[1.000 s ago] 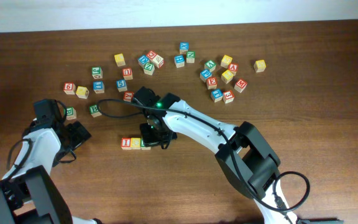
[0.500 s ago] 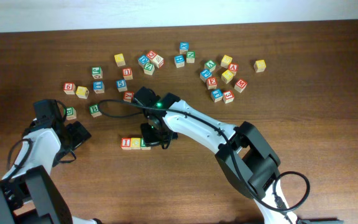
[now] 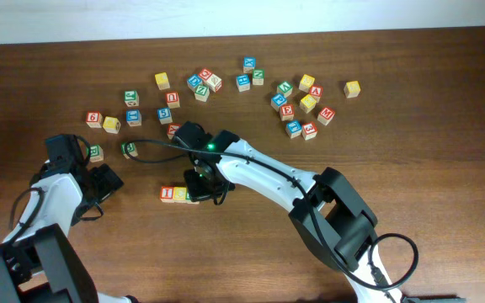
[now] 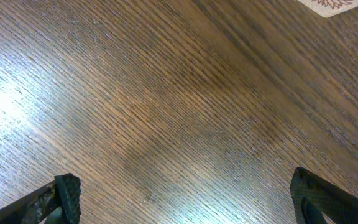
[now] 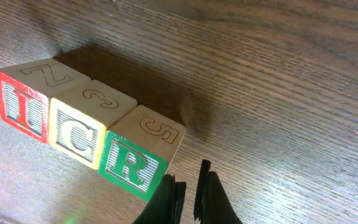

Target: Spell out ICRA

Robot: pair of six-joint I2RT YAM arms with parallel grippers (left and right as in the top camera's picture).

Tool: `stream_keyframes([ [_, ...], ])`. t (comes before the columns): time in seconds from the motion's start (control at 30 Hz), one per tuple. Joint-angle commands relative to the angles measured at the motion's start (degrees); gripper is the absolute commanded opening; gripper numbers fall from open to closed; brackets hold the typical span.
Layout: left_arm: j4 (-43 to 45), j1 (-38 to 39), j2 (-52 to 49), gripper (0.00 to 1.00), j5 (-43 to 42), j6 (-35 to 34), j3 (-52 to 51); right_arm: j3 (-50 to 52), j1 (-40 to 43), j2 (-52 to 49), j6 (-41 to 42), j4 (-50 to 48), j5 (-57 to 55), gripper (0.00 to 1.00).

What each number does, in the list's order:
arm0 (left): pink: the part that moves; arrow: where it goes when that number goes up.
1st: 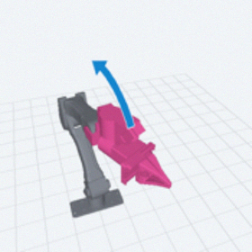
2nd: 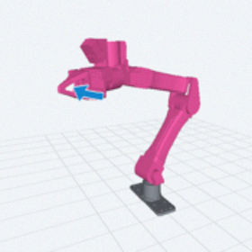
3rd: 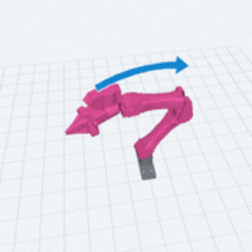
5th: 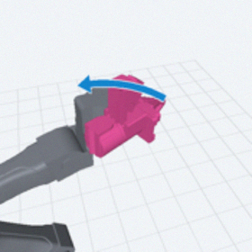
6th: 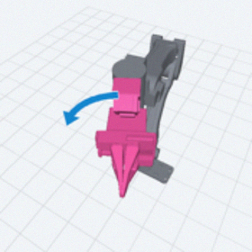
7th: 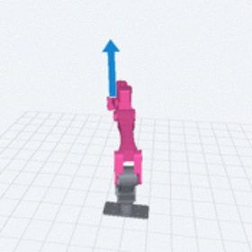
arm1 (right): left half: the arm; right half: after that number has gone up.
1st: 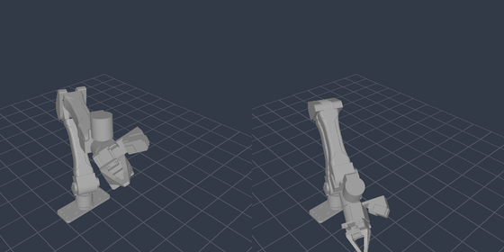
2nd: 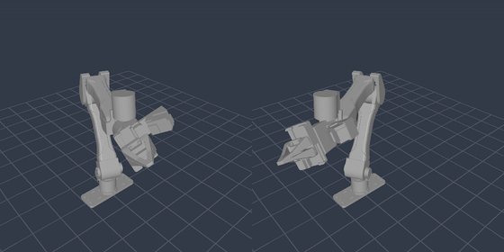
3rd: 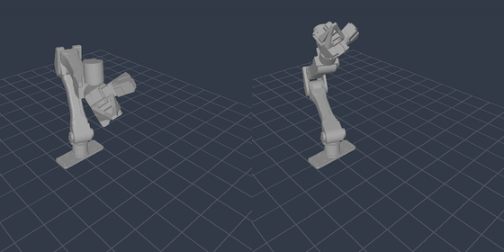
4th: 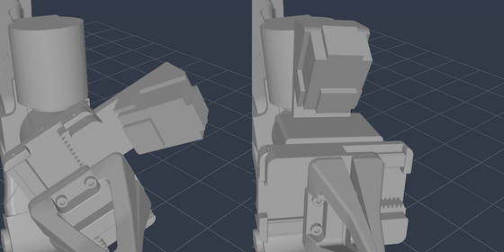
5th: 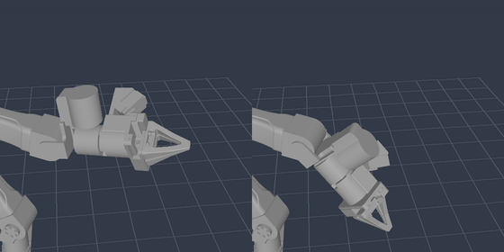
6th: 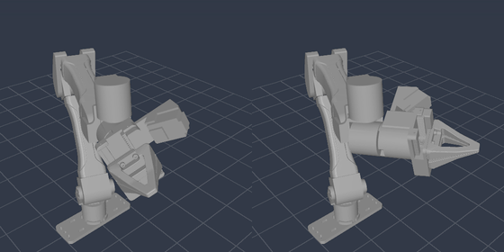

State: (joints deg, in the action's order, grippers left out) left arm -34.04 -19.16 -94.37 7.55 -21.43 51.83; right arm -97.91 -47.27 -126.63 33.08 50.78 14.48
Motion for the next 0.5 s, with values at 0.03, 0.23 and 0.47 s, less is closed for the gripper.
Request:
stream_keyframes([
  [0.03,-0.04,-0.24,0.59,0.99,0.39,-0.17,-0.37,0.26,-0.33,-0.42,0.44,0.46,-2.73,0.04],
  [0.23,-0.04,-0.24,0.59,0.99,0.39,-0.17,-0.37,0.26,0.83,-0.42,0.42,2.78,-4.87,0.05],
  [0.47,-0.04,-0.24,0.59,0.99,0.39,-0.17,-0.37,0.26,2.8,-0.42,0.39,4.52,-6.71,0.05],
])
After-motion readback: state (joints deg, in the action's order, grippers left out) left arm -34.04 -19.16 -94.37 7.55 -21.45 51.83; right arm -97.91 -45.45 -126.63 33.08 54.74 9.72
